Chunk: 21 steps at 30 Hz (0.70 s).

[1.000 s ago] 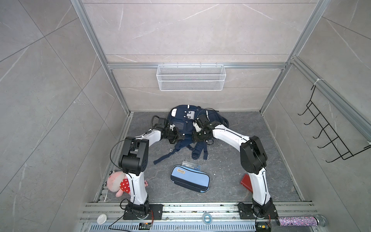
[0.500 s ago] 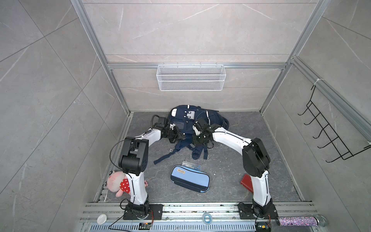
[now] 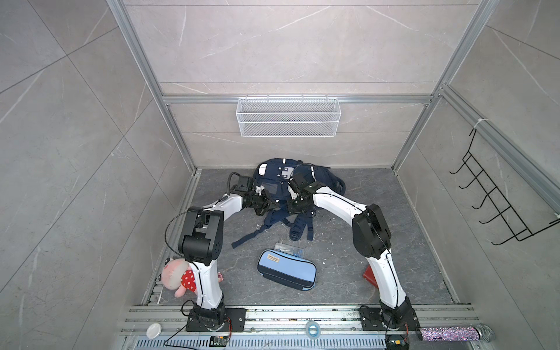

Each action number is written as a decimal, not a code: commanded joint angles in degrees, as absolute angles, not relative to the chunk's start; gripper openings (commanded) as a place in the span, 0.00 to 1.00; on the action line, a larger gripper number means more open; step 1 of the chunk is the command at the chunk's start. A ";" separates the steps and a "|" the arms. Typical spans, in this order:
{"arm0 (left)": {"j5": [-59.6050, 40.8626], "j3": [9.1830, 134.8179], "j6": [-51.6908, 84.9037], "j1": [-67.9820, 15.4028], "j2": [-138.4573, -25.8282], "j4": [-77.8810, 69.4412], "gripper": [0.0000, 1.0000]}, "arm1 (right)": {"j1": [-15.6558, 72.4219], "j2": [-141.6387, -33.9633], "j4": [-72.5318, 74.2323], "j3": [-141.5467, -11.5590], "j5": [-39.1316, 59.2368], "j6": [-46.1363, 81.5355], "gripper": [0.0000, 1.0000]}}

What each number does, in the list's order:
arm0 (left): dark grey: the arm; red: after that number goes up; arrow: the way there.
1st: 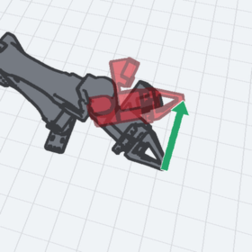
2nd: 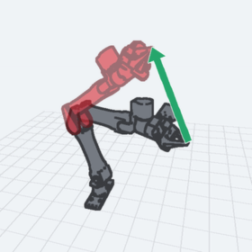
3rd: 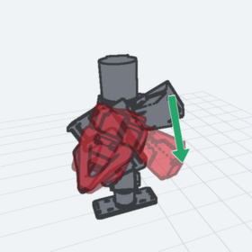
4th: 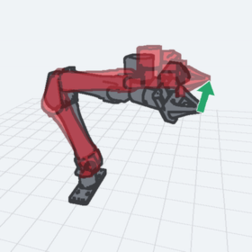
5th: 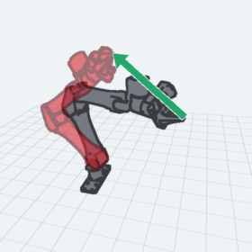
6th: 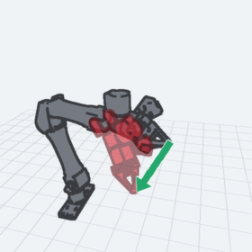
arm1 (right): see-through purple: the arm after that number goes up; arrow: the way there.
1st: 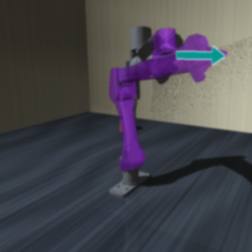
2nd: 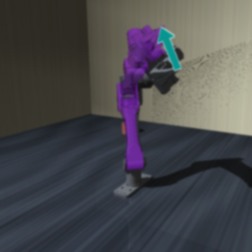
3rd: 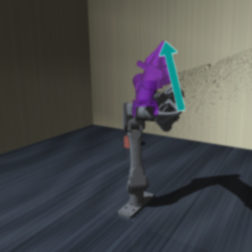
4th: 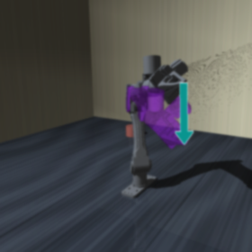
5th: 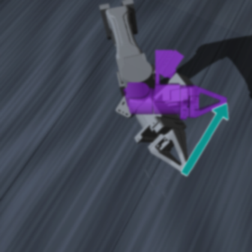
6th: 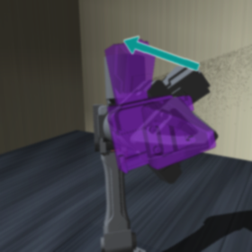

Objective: Pack the student bag

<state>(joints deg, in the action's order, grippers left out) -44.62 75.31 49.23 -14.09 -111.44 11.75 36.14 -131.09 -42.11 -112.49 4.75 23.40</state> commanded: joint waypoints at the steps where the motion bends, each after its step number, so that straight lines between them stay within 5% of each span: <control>1: -50.72 77.69 47.20 -14.52 -105.81 12.67 0.00 | 35.72 -133.13 -40.99 -116.19 -0.26 23.29 0.30; 12: -50.80 77.70 47.84 -14.45 -106.17 12.11 0.00 | 35.79 -131.89 -43.30 -116.05 -4.37 22.73 0.06; 21: -46.59 72.97 51.86 -10.72 -104.50 5.84 0.00 | 33.38 -122.79 -38.60 -101.05 -5.41 24.12 0.00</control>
<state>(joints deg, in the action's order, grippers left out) -44.31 73.63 50.19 -13.45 -110.08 9.65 36.75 -127.37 -39.27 -106.00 0.08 22.74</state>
